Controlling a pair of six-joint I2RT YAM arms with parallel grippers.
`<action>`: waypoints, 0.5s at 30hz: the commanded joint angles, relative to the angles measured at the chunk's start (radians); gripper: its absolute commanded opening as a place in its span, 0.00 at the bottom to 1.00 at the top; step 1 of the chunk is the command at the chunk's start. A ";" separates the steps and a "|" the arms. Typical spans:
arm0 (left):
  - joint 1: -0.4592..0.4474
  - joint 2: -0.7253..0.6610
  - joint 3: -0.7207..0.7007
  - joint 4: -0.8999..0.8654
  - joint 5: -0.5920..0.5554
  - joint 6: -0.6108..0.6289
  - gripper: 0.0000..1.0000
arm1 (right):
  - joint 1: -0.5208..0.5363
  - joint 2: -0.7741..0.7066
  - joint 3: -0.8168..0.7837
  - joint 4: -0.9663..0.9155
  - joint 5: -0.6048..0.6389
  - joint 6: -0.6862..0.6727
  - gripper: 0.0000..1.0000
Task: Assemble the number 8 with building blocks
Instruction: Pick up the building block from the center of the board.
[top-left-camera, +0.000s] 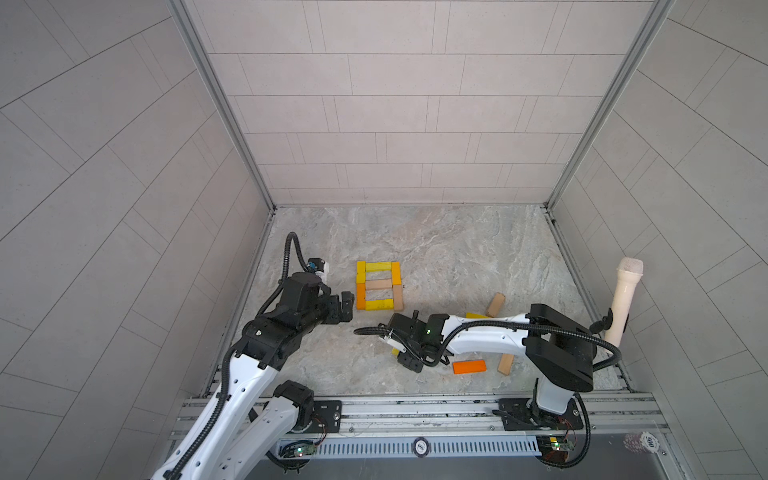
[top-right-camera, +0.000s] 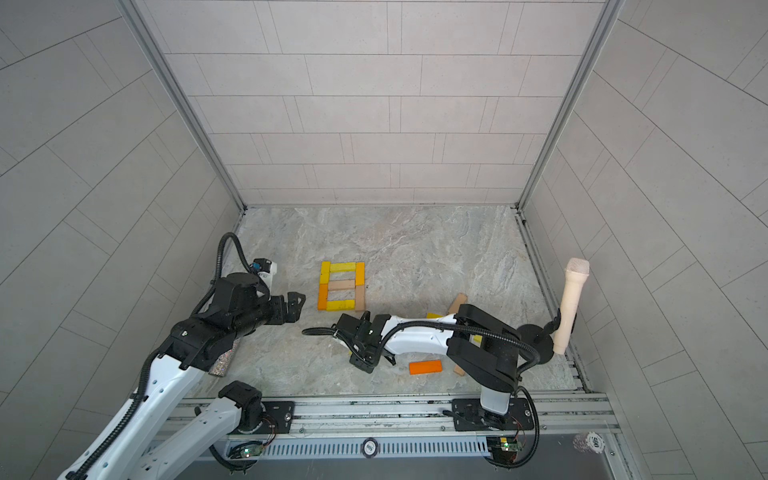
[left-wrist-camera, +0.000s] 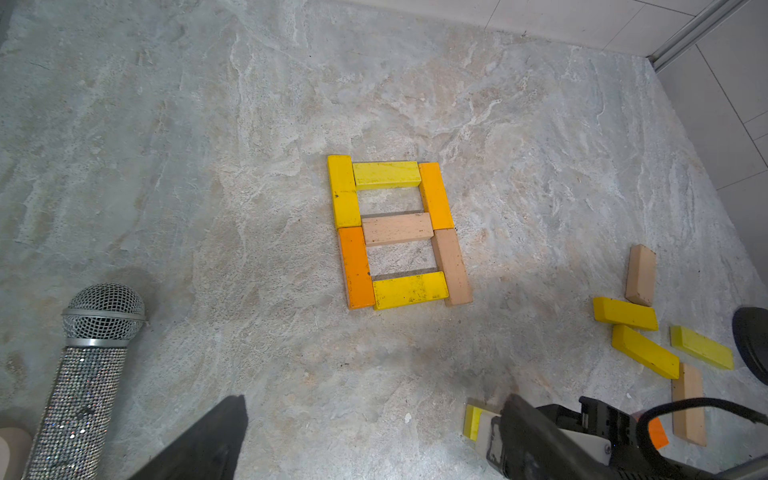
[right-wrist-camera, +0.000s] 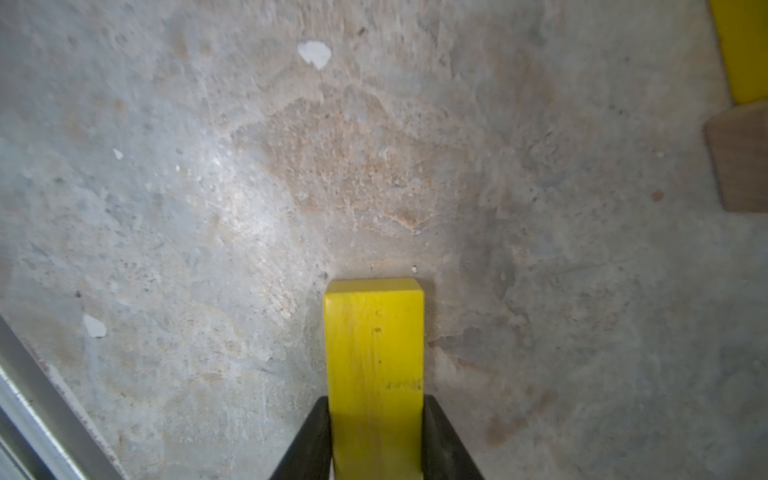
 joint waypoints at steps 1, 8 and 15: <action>-0.002 -0.004 -0.011 -0.011 -0.005 -0.003 1.00 | -0.002 0.007 -0.003 -0.012 0.025 -0.003 0.30; -0.002 -0.010 -0.012 -0.003 0.016 0.007 1.00 | -0.032 -0.041 -0.062 0.051 0.017 0.085 0.24; -0.002 -0.023 -0.014 0.014 0.061 0.015 1.00 | -0.115 -0.148 -0.136 0.103 0.002 0.191 0.26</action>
